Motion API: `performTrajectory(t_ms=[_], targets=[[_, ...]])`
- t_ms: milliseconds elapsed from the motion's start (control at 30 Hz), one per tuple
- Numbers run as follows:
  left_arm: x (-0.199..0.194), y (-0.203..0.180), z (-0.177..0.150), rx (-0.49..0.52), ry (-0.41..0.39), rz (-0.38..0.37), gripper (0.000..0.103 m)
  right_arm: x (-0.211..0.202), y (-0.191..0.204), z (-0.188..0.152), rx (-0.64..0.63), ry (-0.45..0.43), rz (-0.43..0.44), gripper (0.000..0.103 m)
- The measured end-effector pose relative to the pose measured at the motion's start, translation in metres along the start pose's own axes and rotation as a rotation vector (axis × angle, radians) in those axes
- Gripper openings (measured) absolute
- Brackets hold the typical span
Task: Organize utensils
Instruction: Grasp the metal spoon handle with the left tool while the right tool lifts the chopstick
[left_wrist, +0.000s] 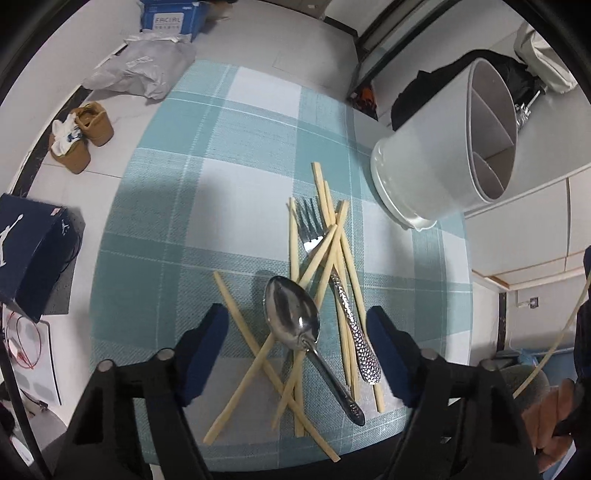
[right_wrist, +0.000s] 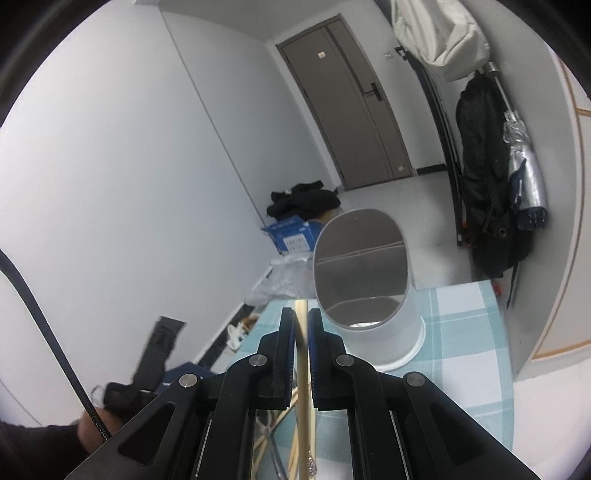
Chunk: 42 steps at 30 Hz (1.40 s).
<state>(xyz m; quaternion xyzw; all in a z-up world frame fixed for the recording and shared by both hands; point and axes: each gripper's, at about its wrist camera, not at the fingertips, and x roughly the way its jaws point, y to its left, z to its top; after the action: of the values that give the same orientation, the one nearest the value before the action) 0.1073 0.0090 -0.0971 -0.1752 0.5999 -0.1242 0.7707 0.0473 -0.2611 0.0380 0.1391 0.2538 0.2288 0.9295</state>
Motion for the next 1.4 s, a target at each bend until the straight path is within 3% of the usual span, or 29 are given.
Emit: performTrajectory(t_ms=[300, 433, 733, 1033, 1400], targets=[[0.009, 0.001, -0.002, 0.028, 0.034, 0.029, 0.051, -0.010, -0.011, -0.004, 0.040, -0.015, 0.021, 0.006], [0.018, 0.002, -0.003, 0.010, 0.055, 0.034, 0.035, -0.016, -0.013, -0.004, 0.040, -0.031, 0.017, 0.006], [0.014, 0.003, 0.003, -0.017, 0.011, 0.084, 0.008, -0.021, -0.020, -0.003, 0.072, -0.047, 0.005, 0.006], [0.008, -0.010, 0.003, -0.040, -0.068, 0.105, 0.000, -0.020, -0.021, -0.007, 0.055, -0.080, -0.018, 0.006], [-0.025, -0.034, -0.024, 0.029, -0.272, 0.124, 0.000, -0.026, -0.017, -0.010, -0.008, -0.150, -0.062, 0.006]])
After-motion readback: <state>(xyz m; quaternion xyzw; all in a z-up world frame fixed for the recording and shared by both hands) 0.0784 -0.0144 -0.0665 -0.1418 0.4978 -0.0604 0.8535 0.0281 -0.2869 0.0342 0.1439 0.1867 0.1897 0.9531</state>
